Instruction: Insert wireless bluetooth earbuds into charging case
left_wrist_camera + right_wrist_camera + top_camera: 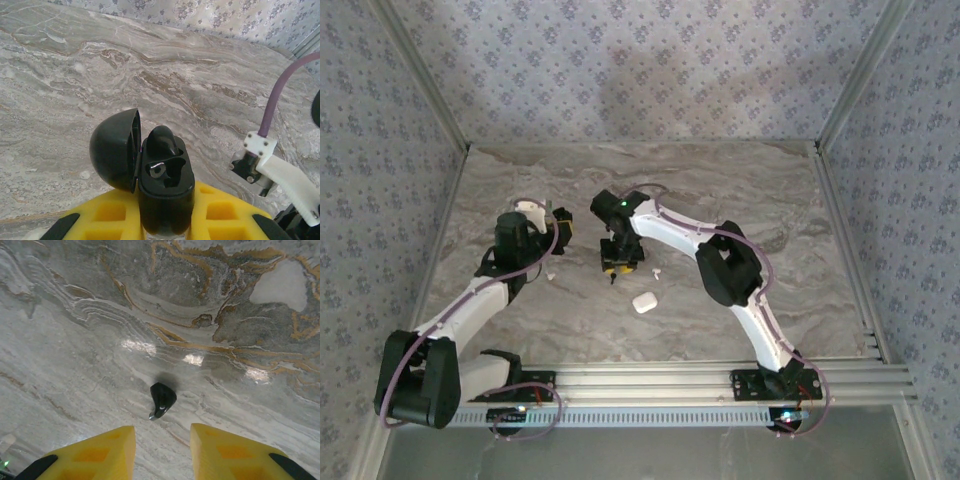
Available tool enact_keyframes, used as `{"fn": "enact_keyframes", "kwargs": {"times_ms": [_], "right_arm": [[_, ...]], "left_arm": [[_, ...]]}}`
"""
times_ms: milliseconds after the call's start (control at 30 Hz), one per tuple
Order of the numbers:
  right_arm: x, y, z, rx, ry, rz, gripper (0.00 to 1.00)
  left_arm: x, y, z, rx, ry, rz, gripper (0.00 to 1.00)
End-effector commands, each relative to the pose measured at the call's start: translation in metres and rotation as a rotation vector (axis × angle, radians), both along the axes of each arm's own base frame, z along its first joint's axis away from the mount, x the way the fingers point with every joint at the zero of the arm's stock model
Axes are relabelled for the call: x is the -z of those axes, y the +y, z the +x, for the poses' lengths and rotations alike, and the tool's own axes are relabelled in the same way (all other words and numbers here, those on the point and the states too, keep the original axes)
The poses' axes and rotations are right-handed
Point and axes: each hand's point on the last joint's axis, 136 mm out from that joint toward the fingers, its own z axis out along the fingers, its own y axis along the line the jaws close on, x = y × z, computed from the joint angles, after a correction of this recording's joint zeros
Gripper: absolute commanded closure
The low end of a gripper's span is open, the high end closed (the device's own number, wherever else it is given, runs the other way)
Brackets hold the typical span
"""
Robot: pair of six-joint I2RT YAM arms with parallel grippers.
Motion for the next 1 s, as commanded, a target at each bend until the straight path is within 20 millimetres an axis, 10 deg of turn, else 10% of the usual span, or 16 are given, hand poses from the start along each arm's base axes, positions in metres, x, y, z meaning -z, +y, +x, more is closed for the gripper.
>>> {"fn": "enact_keyframes", "kwargs": {"times_ms": [0,967], "right_arm": [[0.008,0.003,-0.004,0.017,0.036,-0.017,0.65],[0.04,0.003,-0.002,0.041,0.049,-0.05,0.74]], "left_arm": [[-0.002,0.005,-0.002,-0.018,-0.01,-0.002,0.87],[-0.007,0.006,-0.004,-0.02,-0.034,-0.002,0.86]]}}
